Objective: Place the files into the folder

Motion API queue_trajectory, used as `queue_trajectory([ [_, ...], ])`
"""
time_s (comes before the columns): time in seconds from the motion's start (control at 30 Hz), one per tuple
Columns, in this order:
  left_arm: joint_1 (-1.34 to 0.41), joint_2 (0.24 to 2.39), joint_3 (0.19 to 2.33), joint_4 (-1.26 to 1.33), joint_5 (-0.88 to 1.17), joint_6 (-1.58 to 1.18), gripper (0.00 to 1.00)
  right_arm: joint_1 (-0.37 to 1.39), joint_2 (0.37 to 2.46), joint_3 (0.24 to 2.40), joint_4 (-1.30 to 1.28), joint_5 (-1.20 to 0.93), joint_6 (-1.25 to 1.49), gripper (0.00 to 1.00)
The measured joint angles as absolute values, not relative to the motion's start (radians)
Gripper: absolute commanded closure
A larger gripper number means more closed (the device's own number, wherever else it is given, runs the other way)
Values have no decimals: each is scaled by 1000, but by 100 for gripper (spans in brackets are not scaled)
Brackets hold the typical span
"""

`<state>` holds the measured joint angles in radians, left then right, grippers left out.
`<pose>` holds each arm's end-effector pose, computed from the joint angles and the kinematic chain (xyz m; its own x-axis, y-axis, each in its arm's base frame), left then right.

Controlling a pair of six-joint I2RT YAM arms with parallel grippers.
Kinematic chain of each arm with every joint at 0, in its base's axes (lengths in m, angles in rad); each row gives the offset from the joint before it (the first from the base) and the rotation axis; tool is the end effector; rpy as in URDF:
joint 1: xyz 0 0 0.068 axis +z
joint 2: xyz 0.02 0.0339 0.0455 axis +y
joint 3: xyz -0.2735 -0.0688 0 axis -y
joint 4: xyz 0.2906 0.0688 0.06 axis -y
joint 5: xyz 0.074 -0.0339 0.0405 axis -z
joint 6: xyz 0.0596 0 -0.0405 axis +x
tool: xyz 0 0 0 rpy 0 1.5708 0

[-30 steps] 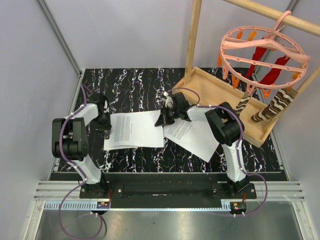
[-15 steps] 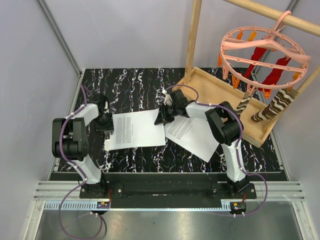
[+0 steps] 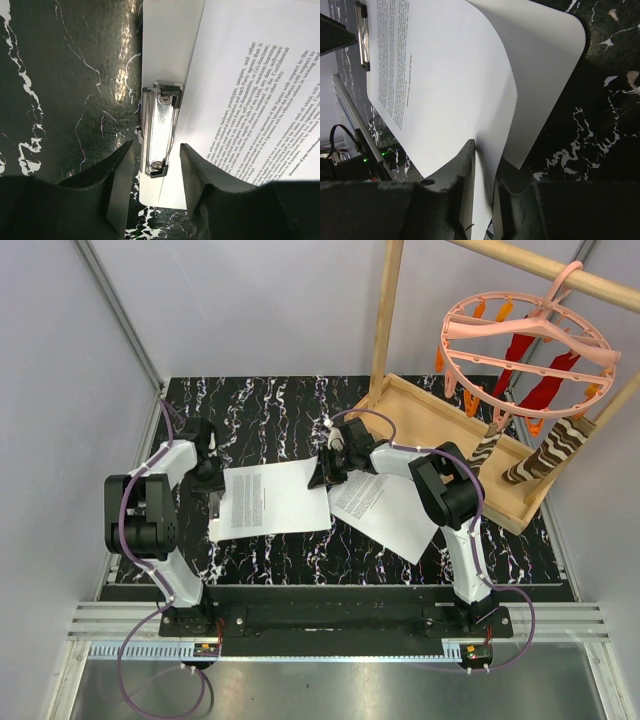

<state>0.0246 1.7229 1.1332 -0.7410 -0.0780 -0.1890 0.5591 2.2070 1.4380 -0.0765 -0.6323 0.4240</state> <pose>0.3678 0.0137 0.1425 -0.9456 -0.2106 -0.2478 -0.2247 0.9740 0.0297 0.4171 0.3025 0.0832 -0.8910 -0.1660 -0.4227 -0.4319 0.5970 0.6760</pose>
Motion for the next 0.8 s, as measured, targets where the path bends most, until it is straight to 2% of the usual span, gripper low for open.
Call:
queue_trajectory([
  [0.23, 24, 1752, 1142, -742, -86, -187, 54, 559, 2209, 1440, -77, -632, 426, 77],
  [0.57, 23, 1802, 1152, -741, -86, -175, 64, 559, 2219, 1453, -80, -641, 434, 77],
  [0.7, 23, 1804, 1152, -741, -82, -166, 73, 561, 2228, 1466, -82, -645, 440, 75],
  [0.8, 23, 1804, 1152, -742, -72, -157, 87, 567, 2239, 1484, -84, -646, 443, 71],
])
